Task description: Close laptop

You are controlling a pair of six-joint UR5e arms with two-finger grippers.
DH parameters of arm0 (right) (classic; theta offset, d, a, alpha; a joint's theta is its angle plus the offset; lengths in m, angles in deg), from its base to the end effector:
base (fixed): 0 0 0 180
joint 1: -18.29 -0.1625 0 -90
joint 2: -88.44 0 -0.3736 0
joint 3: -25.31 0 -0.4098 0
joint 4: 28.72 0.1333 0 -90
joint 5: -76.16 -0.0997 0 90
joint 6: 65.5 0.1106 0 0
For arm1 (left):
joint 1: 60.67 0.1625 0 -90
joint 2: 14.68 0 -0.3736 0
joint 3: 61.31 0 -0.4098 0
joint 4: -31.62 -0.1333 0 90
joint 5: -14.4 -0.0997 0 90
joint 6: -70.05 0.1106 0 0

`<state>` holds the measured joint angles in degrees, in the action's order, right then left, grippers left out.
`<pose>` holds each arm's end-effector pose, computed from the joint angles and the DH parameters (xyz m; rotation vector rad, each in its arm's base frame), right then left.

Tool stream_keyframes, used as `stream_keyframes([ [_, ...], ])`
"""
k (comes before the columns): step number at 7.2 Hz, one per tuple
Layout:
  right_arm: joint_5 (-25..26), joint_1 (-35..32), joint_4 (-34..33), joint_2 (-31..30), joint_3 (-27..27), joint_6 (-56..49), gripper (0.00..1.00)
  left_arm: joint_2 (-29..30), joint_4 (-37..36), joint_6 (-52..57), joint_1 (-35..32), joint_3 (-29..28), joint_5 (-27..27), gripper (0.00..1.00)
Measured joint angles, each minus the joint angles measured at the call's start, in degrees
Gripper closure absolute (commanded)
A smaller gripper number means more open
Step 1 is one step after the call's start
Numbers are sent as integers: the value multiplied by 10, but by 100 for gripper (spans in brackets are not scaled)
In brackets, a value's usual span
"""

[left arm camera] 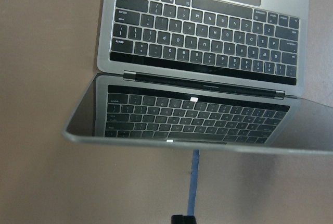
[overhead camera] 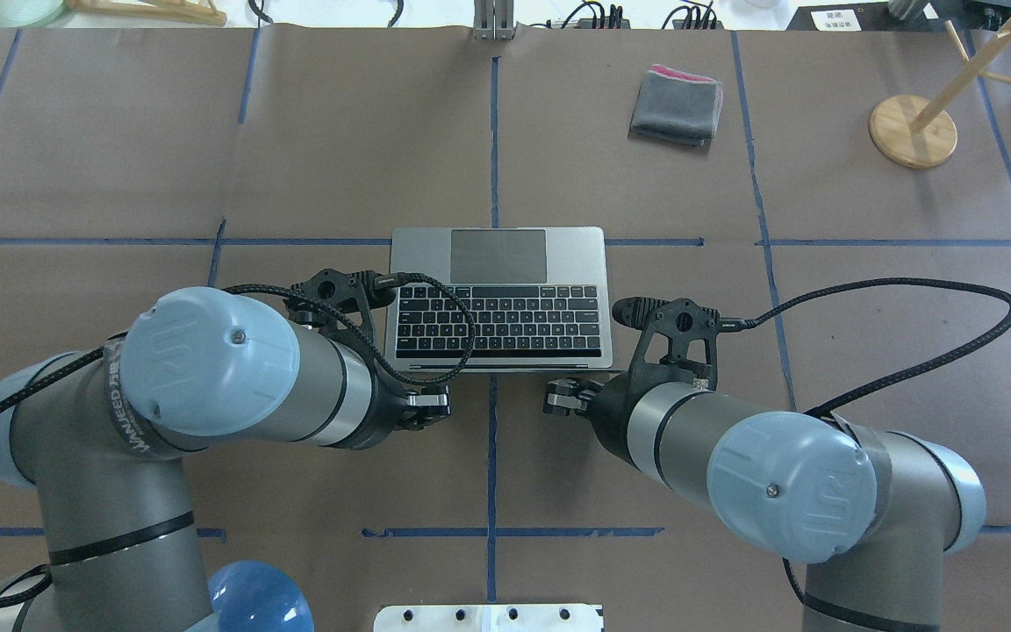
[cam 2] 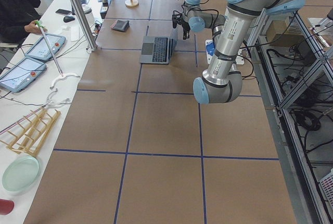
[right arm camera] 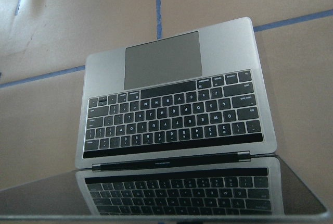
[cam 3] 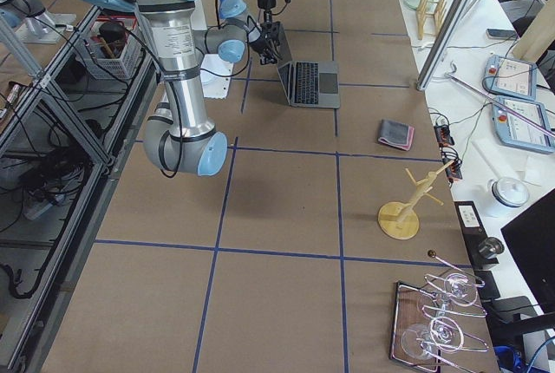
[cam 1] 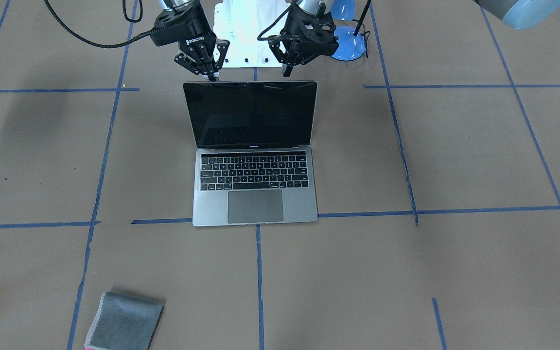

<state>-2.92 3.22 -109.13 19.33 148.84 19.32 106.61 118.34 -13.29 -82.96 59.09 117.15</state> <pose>-0.4552 -0.2823 0.1362 0.3644 -1.0693 0.2603 0.4514 -0.3027 0.0926 0.0573 1.0338 -0.1346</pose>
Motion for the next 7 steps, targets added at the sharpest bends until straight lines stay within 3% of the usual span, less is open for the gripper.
stream_keyframes([
  [3,-10,-35,1,19,-24,-3,100,16,4,14,-38,-18,2,100],
  [7,-54,-85,3,21,-36,-23,100,61,18,47,-95,-103,5,100],
])
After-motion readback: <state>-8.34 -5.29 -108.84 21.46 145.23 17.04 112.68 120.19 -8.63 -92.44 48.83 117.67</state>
